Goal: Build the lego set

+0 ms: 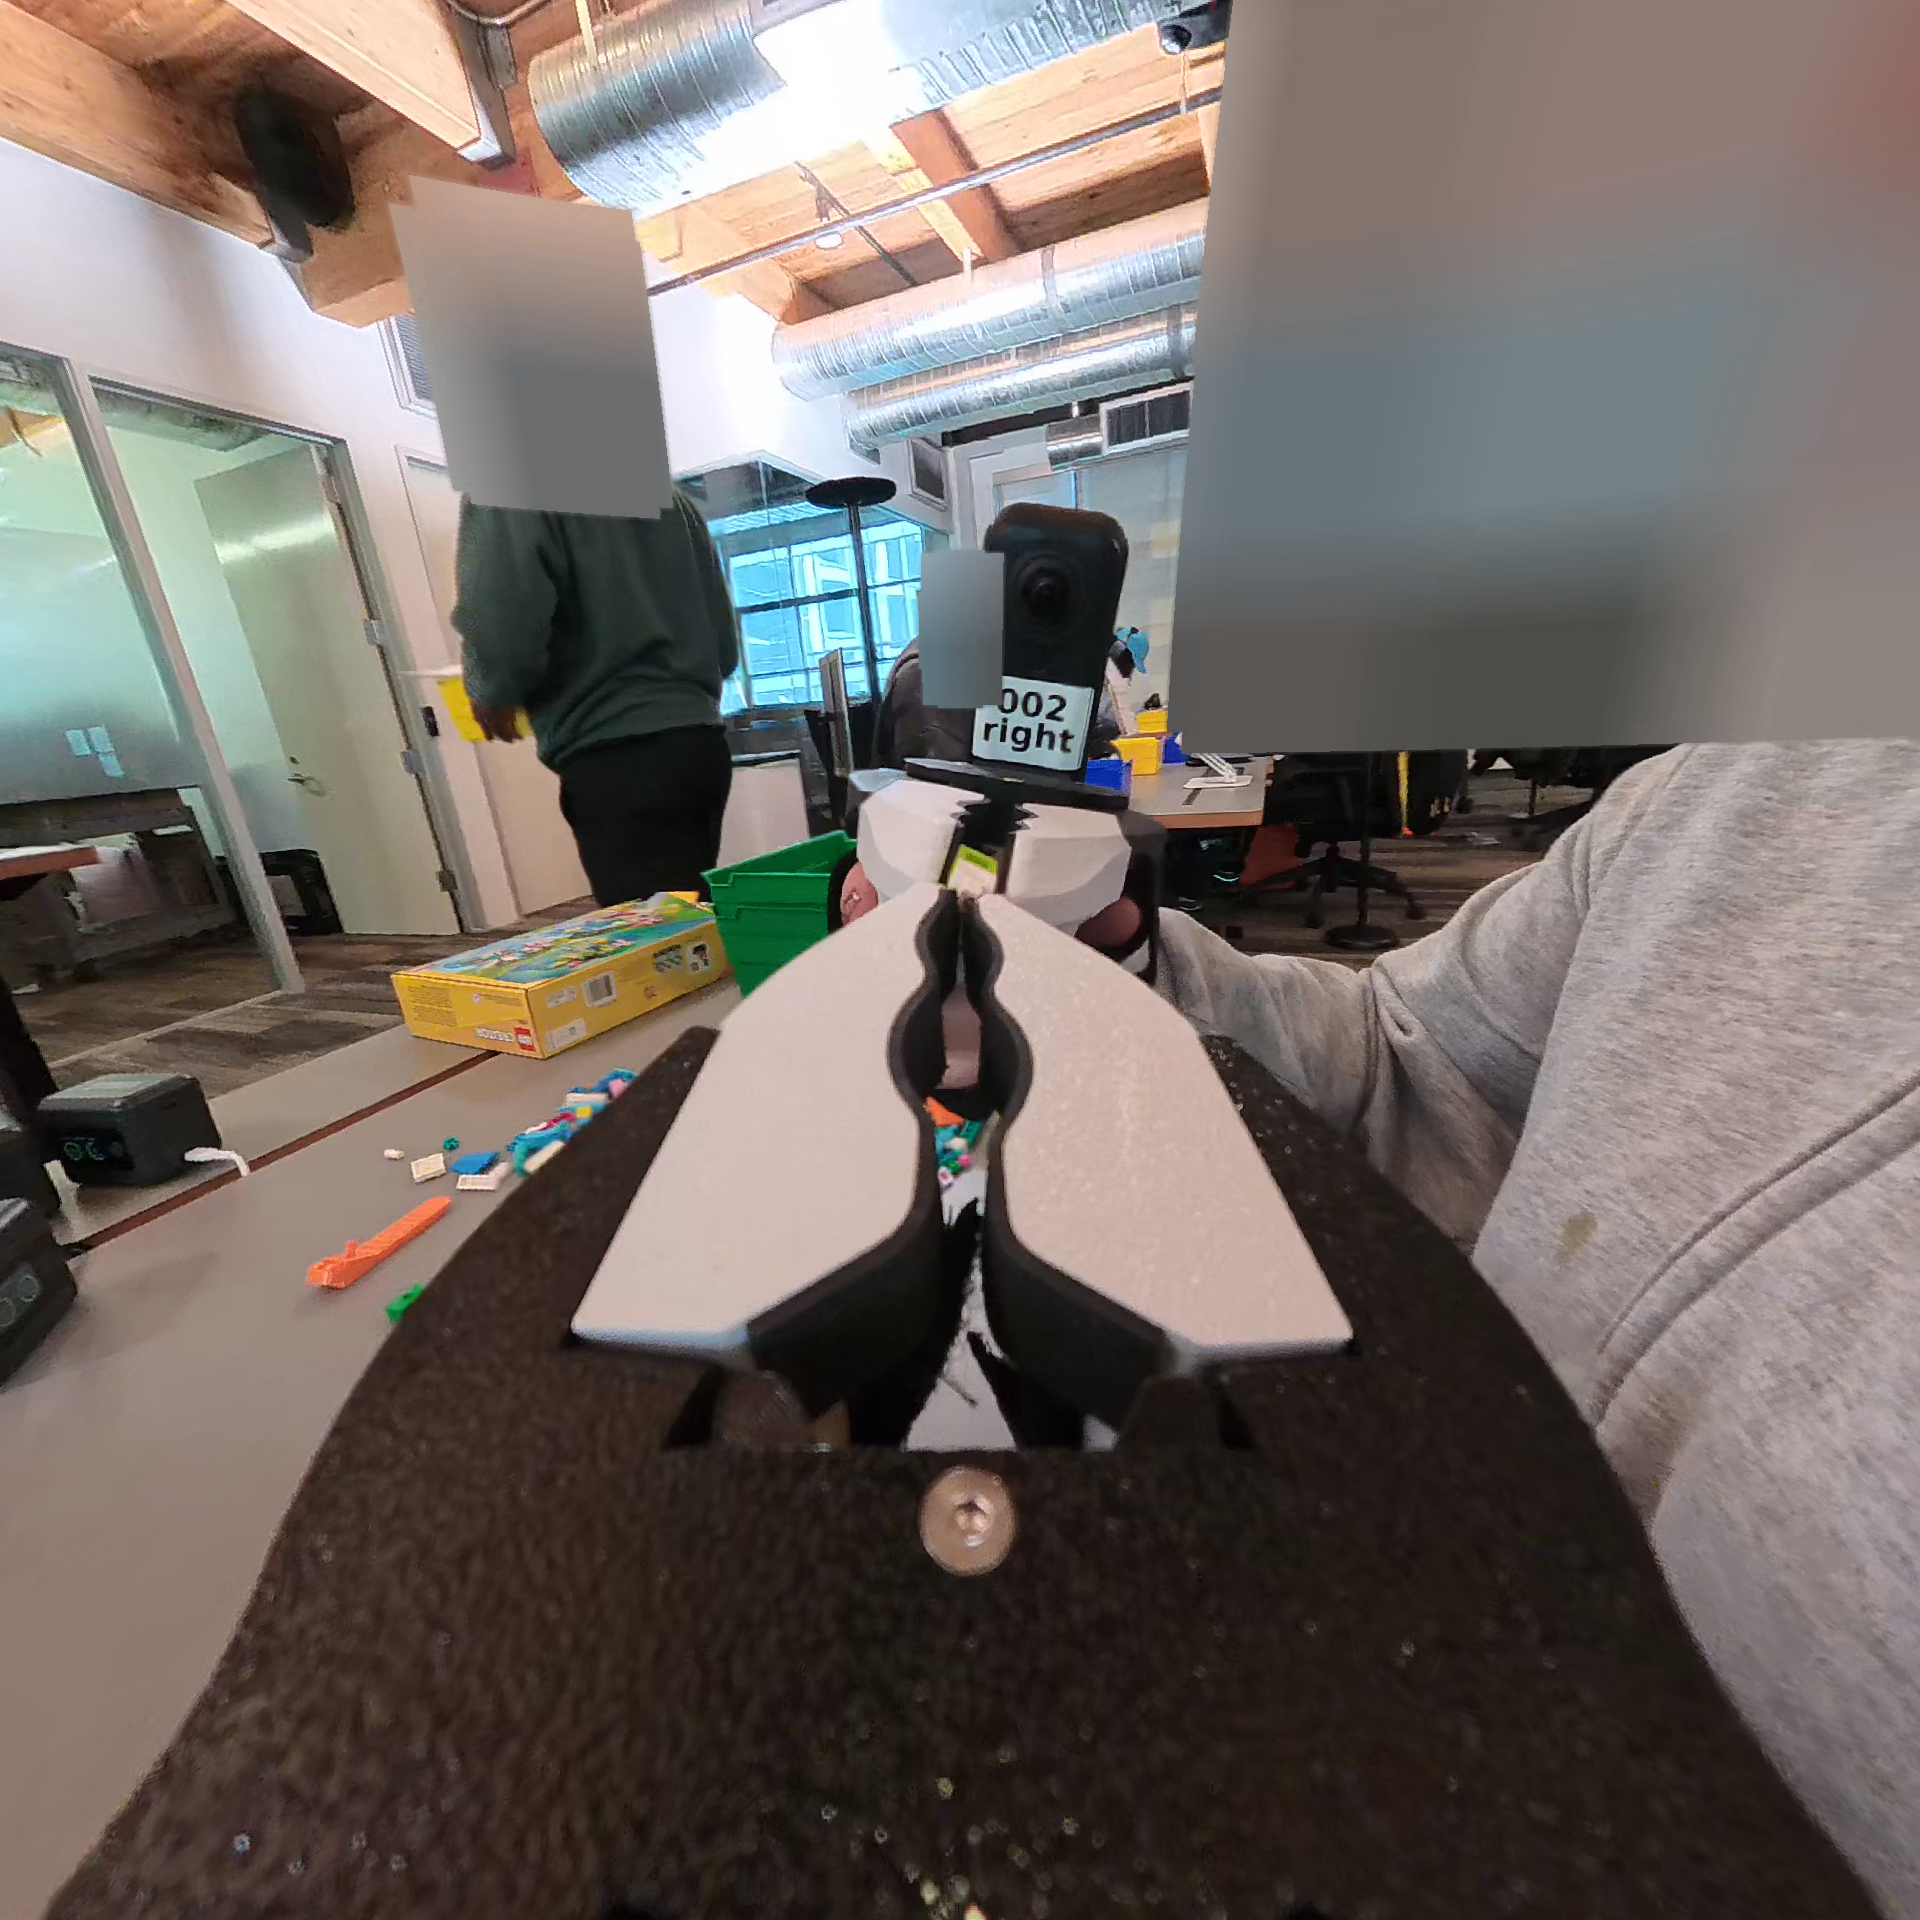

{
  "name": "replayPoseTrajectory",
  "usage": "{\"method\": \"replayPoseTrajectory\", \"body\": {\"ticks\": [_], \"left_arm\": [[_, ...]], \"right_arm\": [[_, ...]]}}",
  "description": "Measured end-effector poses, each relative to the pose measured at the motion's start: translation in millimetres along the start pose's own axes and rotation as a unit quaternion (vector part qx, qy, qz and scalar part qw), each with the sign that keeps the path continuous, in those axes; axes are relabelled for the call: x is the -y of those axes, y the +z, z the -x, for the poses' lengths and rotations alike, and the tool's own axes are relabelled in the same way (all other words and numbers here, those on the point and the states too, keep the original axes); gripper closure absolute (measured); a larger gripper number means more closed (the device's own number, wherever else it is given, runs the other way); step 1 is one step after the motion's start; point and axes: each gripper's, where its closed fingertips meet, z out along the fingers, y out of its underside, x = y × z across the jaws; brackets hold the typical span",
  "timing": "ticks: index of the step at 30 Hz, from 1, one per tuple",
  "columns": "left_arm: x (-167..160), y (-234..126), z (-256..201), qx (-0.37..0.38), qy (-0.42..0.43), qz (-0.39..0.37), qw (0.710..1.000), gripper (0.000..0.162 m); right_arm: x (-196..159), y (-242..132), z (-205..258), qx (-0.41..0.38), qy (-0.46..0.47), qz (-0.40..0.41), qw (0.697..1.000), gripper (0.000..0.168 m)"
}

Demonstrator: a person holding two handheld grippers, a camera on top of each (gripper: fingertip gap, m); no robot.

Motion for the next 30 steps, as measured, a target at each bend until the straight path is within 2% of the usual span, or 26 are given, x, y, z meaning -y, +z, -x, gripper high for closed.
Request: {"method": "replayPoseTrajectory", "body": {"ticks": [3, 7, 12, 20, 25, 30], "left_arm": [[4.6, -1.1, 1.5, 0.015, 0.026, -0.007, 1.0, 0.162], [1.2, 0.6, 0.4, 0.022, 0.049, 0.011, 0.998, 0.162], [1.4, 1.0, -0.7, 0.019, 0.049, 0.008, 0.999, 0.162], [-1.4, 1.4, -1.2, 0.015, 0.044, 0.019, 0.999, 0.162], [-4.1, 1.1, -0.2, 0.012, 0.036, 0.028, 0.999, 0.161], [-7.8, 2.6, -2.8, 0.009, 0.047, 0.039, 0.998, 0.162]], "right_arm": [[0.7, -1.2, 1.3, 0.005, -0.002, 0.0, 1.0, 0.154], [0.4, -1.0, 1.4, -0.007, -0.035, 0.002, 0.999, 0.156], [0.1, -0.5, -0.5, -0.032, -0.083, 0.007, 0.996, 0.162], [0.7, -2.3, 0.2, -0.048, -0.146, 0.013, 0.988, 0.158], [-2.6, -1.6, -0.3, -0.053, -0.166, 0.027, 0.984, 0.147], [-2.8, -3.8, -0.9, -0.052, -0.17, 0.03, 0.984, 0.153]]}}
